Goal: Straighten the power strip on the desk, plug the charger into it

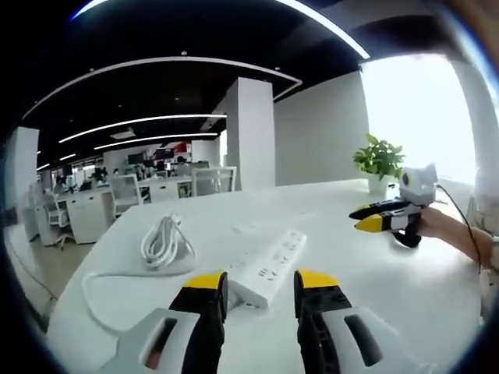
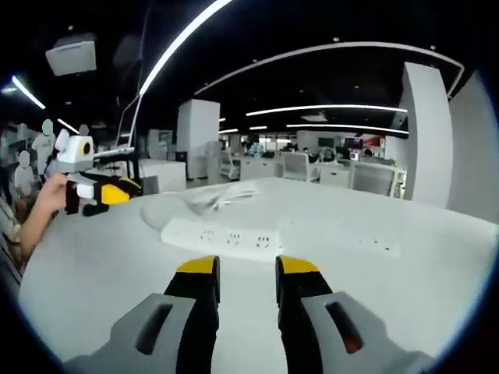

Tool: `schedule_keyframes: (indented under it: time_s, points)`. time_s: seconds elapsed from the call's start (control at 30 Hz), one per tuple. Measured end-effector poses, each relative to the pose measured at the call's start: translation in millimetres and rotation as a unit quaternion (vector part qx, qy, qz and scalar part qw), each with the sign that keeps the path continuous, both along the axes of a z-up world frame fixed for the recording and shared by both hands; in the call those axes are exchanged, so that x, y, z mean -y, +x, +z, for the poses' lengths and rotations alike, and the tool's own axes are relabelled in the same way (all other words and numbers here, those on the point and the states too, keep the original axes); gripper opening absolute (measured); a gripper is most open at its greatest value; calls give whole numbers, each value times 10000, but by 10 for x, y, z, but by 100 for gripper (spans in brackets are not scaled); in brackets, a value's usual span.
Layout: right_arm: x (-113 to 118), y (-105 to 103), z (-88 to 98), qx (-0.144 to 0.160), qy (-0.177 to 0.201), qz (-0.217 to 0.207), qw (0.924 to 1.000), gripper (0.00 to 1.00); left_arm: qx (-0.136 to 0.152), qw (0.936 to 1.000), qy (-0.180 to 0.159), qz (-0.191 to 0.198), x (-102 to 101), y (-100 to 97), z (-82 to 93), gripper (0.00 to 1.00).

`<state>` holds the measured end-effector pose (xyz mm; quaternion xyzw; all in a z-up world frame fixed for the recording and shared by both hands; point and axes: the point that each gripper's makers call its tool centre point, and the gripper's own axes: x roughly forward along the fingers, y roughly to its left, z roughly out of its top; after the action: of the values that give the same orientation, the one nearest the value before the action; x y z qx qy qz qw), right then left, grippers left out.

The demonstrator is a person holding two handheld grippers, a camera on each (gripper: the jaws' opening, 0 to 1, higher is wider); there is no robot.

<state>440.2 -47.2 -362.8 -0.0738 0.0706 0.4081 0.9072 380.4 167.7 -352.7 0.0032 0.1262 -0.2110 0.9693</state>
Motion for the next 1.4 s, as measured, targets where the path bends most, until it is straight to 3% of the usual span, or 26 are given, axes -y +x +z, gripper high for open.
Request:
schedule_keyframes:
  time_s: [0.33, 0.67, 1.1, 1.4]
  points:
    - [-44, 139, -93, -76, -91, 40, 9999, 28, -162, 9998, -58, 37, -66, 115, -136, 34]
    - [-99, 248, -200, -202, -138, 105, 9996, 28, -261, 9994, -195, -120, -9, 196, -259, 34]
    - [-165, 384, -333, -298, -183, 230, 9991, 28, -245, 9984, -306, -414, 18, 247, -322, 30]
    - [-243, 440, -419, -338, -252, 378, 9984, 28, -206, 9977, -172, -626, 88, 294, -389, 30]
